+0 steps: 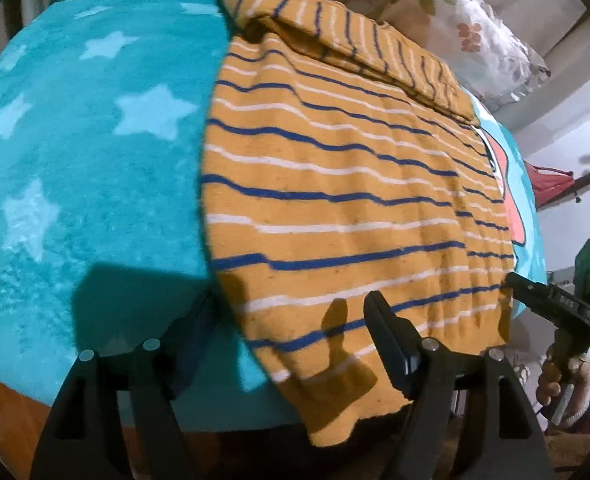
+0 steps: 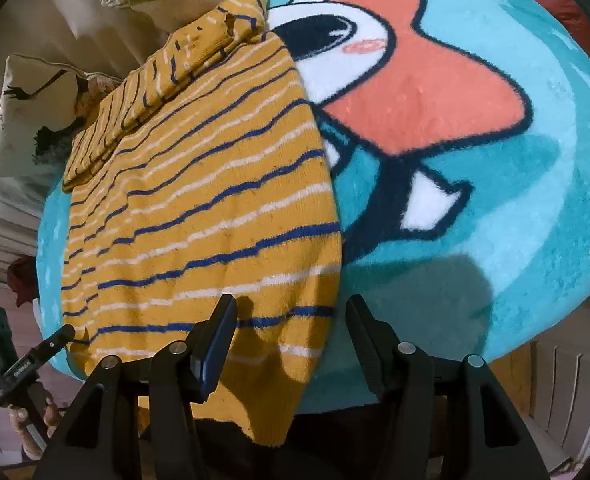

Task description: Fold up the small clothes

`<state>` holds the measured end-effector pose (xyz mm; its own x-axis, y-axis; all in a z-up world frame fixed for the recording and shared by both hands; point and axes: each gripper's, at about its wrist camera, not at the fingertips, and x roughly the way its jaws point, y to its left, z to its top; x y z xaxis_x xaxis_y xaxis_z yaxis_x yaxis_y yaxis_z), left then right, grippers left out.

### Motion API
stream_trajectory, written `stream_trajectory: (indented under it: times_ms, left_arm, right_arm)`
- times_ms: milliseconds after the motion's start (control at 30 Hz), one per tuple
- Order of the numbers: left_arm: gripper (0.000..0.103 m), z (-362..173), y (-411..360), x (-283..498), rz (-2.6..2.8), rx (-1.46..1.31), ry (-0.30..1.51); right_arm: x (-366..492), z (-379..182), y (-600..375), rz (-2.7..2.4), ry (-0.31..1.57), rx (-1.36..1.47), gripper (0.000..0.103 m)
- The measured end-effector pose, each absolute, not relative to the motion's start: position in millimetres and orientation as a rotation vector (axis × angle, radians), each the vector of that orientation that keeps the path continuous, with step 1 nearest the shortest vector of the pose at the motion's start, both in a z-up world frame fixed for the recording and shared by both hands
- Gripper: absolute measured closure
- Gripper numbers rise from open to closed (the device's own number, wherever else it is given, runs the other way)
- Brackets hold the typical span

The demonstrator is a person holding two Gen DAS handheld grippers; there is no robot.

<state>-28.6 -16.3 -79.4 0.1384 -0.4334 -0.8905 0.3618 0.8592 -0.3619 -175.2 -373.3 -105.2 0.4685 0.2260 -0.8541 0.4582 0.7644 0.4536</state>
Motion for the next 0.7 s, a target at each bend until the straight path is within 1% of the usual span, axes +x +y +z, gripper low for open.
stream_trajectory:
  times_ms: [233, 400, 533, 667, 700]
  left_arm:
    - [0.029, -82.1, -23.3, -30.1, -0.671, -0.108, 1.33]
    - [0.032, -83.0, -12.0, -33.5, -0.709, -0.179, 1.361]
    - [0.032, -87.3, -5.8, -35.9, -0.733, -0.265, 1.386]
    - [0.032, -87.9, -10.6, -41.7, -0.722, -0.292, 1.394]
    - [0.032, -87.9, -12.5, -43.4, -0.717, -0.298, 1.398]
  right_arm:
    - [-178.2, -106.0, -376.9, -0.16, 1.091, 0.76, 0.041]
    - [-187.4, -107.7, -379.5, -0.163, 1.101, 0.802, 0.041]
    - [-193.8, -108.1, -373.1, -0.13, 1.149, 0.768, 0.041]
    - [-192.8, -109.0, -367.9, -0.066, 1.18, 0.716, 0.041]
    - [-191.1, -109.2, -367.1, -0.04, 1.184, 0.706, 0.039]
